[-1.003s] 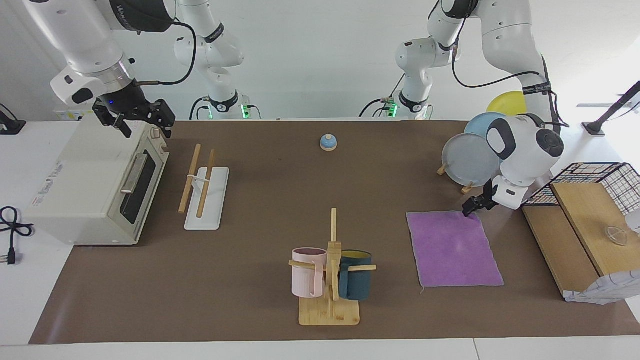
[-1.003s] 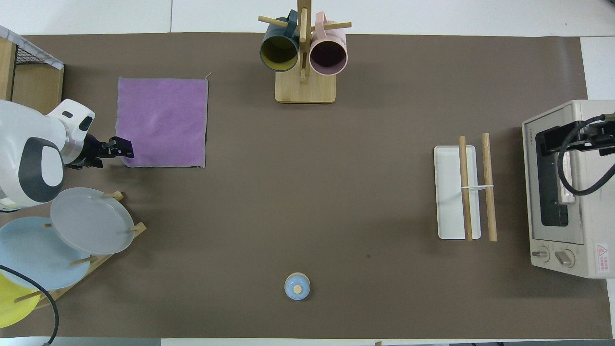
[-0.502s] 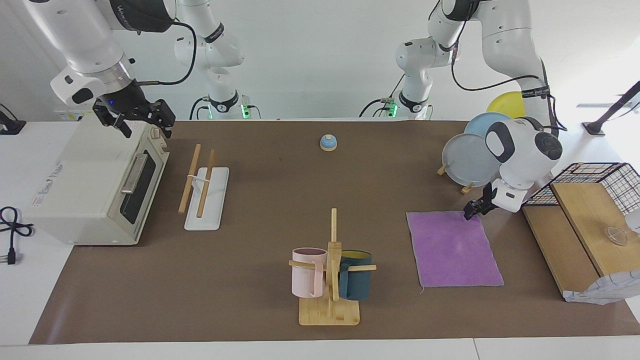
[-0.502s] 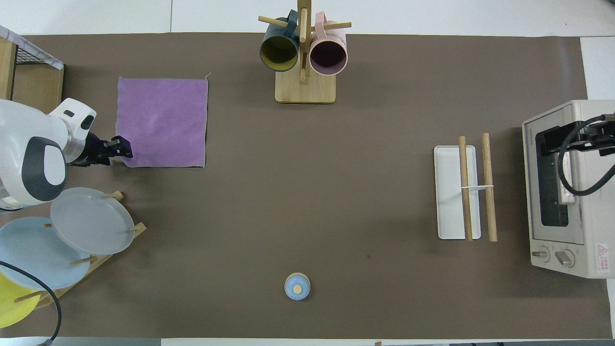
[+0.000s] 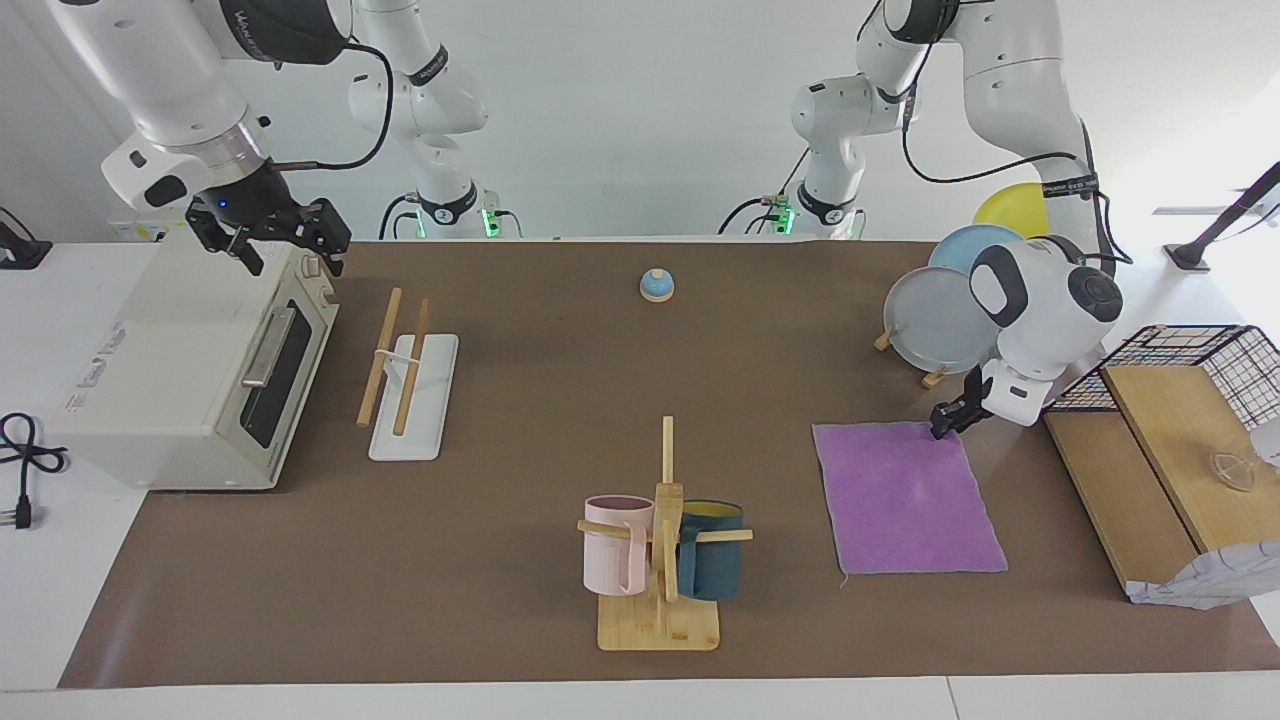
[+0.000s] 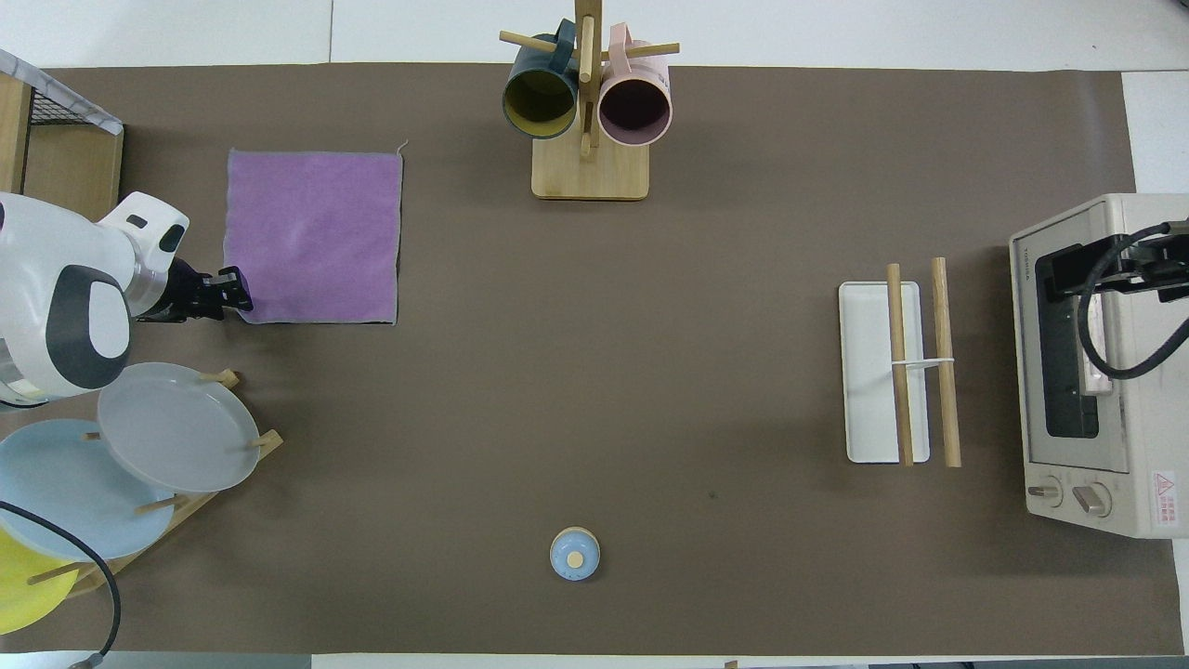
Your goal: Fold towel and hang on rack
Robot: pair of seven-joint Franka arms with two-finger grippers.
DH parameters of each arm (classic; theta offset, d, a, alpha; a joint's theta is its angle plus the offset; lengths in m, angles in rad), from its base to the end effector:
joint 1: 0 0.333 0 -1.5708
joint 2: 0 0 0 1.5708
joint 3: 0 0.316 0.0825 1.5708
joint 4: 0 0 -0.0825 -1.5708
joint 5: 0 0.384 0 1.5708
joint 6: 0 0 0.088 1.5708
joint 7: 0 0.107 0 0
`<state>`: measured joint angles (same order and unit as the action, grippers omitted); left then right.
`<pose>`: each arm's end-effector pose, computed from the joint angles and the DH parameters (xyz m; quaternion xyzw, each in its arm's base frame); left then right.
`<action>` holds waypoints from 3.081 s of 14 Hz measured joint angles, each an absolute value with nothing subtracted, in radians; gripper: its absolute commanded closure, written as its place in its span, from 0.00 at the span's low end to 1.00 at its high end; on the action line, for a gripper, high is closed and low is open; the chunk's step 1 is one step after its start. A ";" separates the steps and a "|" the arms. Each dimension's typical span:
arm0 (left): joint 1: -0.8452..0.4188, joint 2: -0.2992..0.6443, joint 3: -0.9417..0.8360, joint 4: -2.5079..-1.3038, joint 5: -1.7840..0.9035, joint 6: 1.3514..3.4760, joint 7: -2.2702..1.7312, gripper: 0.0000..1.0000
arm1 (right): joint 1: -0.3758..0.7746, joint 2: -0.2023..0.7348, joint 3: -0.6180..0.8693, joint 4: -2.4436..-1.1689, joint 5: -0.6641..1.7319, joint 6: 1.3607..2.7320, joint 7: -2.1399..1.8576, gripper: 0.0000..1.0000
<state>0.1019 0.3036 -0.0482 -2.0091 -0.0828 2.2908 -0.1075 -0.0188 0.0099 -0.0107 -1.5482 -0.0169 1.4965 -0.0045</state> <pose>0.5969 0.0311 0.3026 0.9933 0.1090 -0.0120 0.0377 0.5495 -0.0181 0.6233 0.9994 -0.0129 -0.0309 0.0080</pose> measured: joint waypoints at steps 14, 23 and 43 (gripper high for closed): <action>0.072 0.239 -0.058 -1.974 -0.082 2.273 0.041 1.00 | -0.019 0.010 -0.011 -1.548 -0.017 1.497 -0.005 0.00; -0.283 0.166 -0.067 -2.139 -0.082 2.384 0.084 0.20 | -0.019 0.010 -0.011 -1.548 -0.017 1.497 -0.005 0.00; -0.083 0.242 -0.058 -2.124 -0.473 2.420 0.190 0.00 | -0.019 0.010 -0.011 -1.548 -0.017 1.497 -0.005 0.00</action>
<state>-0.0835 0.2417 -0.0576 -2.1241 -0.4728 2.4199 0.1895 -0.0188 0.0098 -0.0107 -1.5482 -0.0169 1.4965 -0.0045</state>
